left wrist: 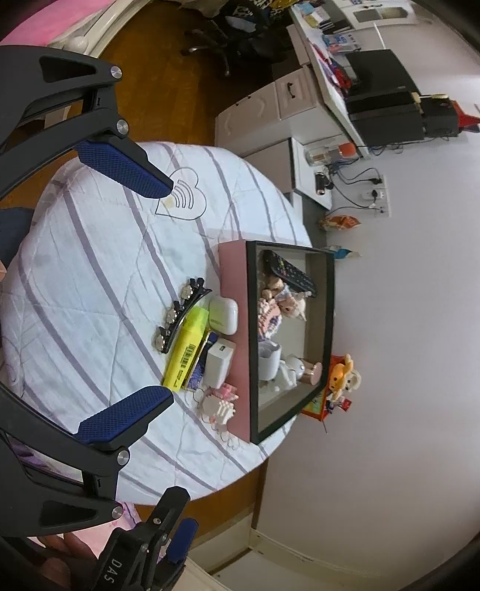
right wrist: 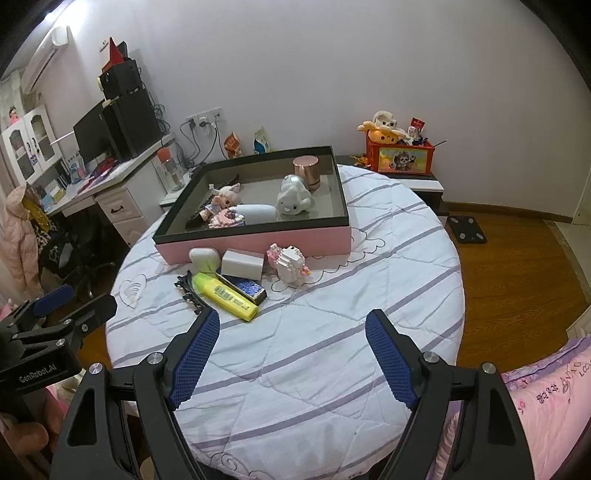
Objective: Organize rigid objects
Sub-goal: 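Withdraw both tools from the box toward the remaining objects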
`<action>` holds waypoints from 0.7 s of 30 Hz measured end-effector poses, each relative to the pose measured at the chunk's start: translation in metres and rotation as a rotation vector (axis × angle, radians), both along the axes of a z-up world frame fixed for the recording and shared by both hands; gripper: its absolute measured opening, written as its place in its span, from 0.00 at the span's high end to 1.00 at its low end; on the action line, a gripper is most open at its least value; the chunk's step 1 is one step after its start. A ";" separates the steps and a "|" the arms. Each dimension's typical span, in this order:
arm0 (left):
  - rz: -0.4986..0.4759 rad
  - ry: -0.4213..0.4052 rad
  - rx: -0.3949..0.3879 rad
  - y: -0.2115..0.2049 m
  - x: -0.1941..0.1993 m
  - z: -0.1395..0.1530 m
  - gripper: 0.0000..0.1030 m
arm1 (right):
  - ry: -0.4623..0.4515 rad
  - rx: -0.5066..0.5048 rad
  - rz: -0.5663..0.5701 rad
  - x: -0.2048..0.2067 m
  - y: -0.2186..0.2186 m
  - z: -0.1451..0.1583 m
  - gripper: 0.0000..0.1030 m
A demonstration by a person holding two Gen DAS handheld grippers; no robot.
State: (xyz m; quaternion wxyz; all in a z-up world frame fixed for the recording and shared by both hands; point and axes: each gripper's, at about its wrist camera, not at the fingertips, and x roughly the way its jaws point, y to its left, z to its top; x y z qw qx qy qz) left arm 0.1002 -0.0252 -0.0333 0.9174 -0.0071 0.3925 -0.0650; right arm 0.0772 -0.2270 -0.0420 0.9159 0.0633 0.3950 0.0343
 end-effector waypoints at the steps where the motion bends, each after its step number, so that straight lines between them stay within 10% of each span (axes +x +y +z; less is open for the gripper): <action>1: 0.000 0.008 0.001 0.000 0.004 -0.004 0.00 | 0.006 -0.002 -0.001 0.003 0.000 -0.003 0.20; 21: 0.028 0.141 0.011 0.001 0.097 -0.079 0.00 | 0.119 -0.075 0.081 0.103 0.008 -0.065 0.20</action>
